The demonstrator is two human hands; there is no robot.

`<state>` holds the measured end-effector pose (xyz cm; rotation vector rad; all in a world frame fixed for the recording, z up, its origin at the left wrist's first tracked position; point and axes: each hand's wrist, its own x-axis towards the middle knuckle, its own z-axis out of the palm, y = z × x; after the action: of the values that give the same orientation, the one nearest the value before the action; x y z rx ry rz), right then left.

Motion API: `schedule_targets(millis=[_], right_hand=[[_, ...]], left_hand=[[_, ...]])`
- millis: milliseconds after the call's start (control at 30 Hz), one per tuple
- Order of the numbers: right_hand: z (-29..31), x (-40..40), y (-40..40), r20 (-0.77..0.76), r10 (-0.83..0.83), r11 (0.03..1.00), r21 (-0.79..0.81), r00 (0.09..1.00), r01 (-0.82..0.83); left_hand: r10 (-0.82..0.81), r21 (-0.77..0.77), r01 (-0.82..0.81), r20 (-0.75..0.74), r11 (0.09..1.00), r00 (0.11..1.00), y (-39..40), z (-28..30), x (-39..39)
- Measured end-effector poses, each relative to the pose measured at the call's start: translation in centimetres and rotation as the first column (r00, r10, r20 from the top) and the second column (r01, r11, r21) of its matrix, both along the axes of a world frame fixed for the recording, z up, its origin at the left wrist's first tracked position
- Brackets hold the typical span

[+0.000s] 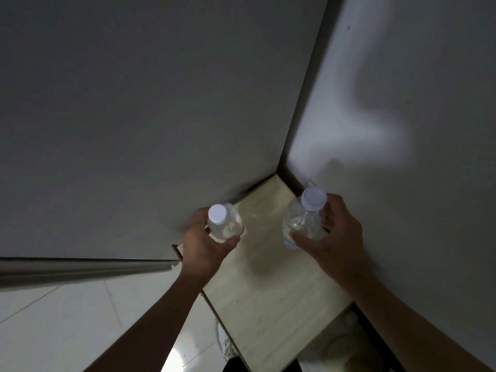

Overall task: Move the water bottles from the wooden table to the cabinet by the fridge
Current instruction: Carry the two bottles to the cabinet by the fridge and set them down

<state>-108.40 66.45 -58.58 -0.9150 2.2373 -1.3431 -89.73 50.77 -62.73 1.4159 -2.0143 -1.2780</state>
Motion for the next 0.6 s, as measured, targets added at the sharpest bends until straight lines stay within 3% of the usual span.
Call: schedule_targets(millis=[600], right_hand=[[-1.4, -0.7, -1.3, 0.032, -0.008, 1.0, 0.01, 0.999, 0.008]], left_hand=[[0.031, 0.101, -0.031, 0.004, 0.994, 1.0, -0.9, -2.8, 0.3]])
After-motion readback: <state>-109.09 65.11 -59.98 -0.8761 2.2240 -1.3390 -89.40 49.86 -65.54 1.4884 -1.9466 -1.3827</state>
